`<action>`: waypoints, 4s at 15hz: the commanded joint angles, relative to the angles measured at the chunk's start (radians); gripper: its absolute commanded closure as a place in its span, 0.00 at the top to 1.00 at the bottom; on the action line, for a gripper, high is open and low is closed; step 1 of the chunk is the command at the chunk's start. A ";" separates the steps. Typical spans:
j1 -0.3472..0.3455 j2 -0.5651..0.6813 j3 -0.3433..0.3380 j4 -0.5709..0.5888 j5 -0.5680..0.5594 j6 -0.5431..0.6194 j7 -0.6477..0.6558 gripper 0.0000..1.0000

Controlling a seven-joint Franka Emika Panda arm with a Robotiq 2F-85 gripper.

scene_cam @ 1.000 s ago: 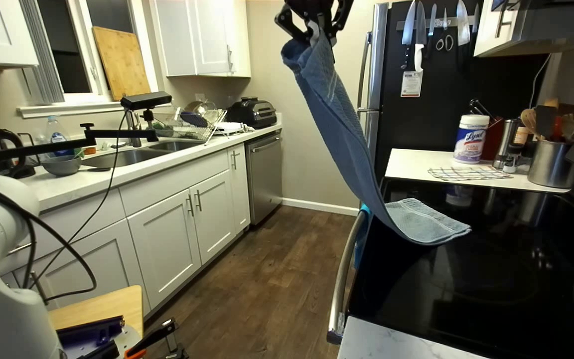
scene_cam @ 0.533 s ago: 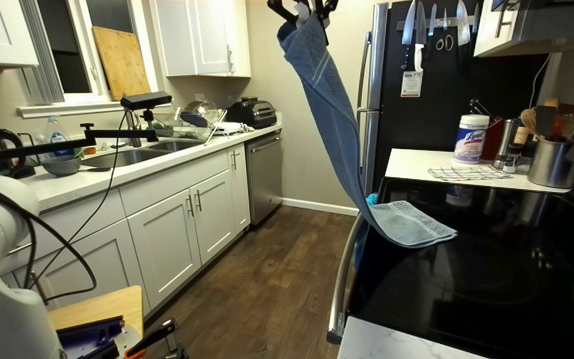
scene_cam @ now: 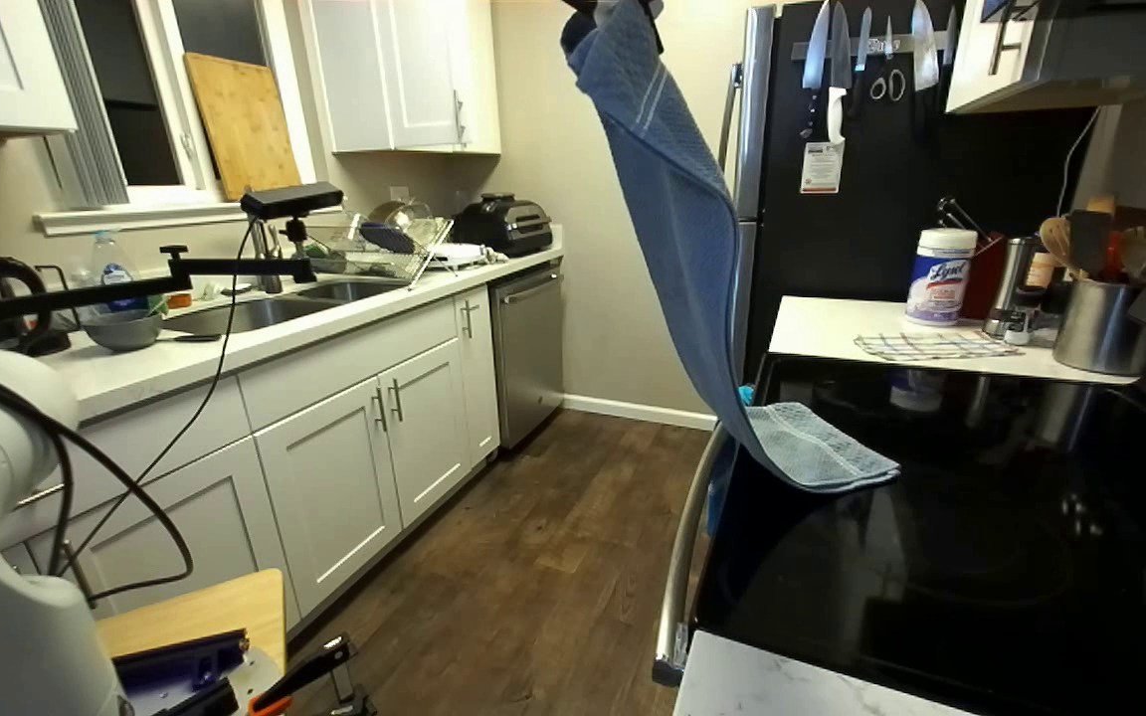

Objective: Hang the light blue towel on the handle of the oven door.

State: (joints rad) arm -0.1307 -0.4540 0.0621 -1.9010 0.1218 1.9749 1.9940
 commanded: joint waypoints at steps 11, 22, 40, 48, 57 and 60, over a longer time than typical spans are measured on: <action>-0.005 -0.048 0.033 -0.011 -0.017 0.068 0.168 0.02; -0.012 -0.072 0.021 0.101 -0.021 -0.023 0.303 0.03; -0.008 0.081 -0.007 0.343 -0.026 -0.123 0.418 0.03; -0.002 0.135 -0.040 0.320 -0.007 -0.092 0.412 0.03; -0.001 0.175 -0.075 0.297 0.007 -0.067 0.407 0.03; -0.003 0.177 -0.088 0.297 0.036 -0.041 0.432 0.02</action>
State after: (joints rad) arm -0.1400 -0.2686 -0.0087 -1.5904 0.1175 1.8873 2.3794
